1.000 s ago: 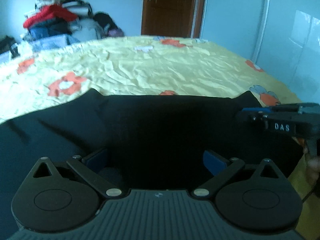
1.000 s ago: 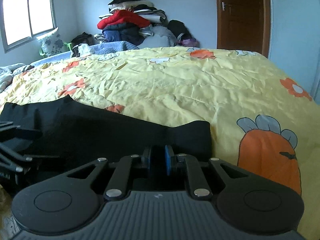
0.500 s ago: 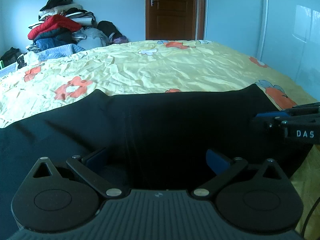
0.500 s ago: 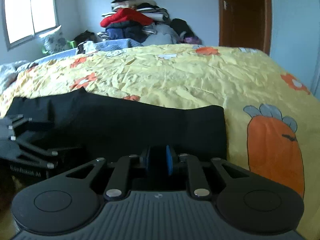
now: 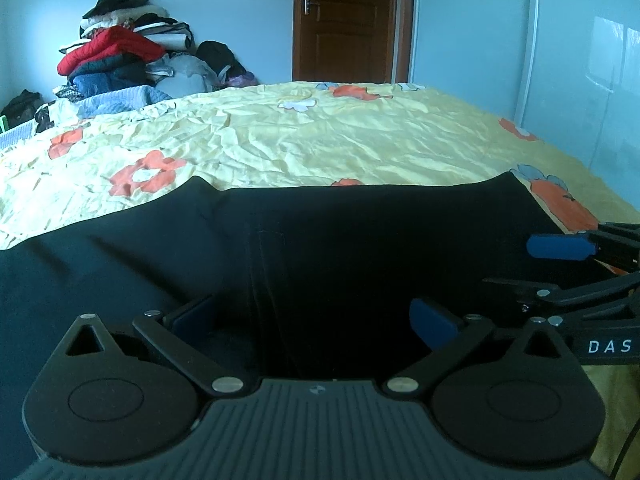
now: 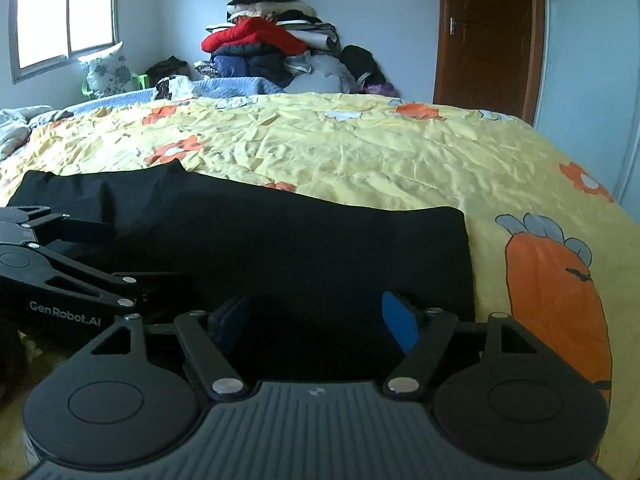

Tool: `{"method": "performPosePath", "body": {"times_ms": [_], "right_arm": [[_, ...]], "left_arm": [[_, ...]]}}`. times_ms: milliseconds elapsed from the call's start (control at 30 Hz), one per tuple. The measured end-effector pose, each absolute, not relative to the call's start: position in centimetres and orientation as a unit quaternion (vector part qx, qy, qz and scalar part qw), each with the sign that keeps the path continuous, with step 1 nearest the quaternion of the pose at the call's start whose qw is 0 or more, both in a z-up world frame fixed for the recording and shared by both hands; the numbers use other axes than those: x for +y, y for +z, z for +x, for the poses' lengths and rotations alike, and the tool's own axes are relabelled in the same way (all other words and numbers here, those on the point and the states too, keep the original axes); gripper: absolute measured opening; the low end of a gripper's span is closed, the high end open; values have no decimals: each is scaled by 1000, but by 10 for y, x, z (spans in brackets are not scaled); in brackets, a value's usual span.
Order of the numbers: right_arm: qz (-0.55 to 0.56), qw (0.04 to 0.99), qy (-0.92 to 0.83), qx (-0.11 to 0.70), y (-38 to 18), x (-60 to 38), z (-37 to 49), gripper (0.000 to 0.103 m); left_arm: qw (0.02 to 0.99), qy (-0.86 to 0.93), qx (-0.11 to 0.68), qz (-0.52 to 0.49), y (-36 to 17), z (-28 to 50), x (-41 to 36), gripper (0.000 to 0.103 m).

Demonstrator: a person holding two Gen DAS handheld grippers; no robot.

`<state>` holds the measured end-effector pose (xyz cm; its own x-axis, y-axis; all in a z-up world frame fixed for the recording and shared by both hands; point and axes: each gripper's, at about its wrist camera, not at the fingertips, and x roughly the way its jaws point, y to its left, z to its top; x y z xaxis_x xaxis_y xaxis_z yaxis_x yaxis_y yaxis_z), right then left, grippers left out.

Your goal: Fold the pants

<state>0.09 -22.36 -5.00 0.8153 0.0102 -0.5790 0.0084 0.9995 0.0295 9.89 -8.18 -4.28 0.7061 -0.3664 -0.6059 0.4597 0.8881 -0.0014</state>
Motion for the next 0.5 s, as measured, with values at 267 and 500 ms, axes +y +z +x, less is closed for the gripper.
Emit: {"method": "performPosePath", "body": {"times_ms": [267, 500], "right_arm": [[15, 951, 17, 310, -51, -222, 2, 94], [2, 948, 18, 318, -53, -216, 4, 103]], "left_arm": [[923, -217, 306, 80, -42, 95, -81, 103], [930, -191, 306, 65, -31, 90, -56, 103]]}}
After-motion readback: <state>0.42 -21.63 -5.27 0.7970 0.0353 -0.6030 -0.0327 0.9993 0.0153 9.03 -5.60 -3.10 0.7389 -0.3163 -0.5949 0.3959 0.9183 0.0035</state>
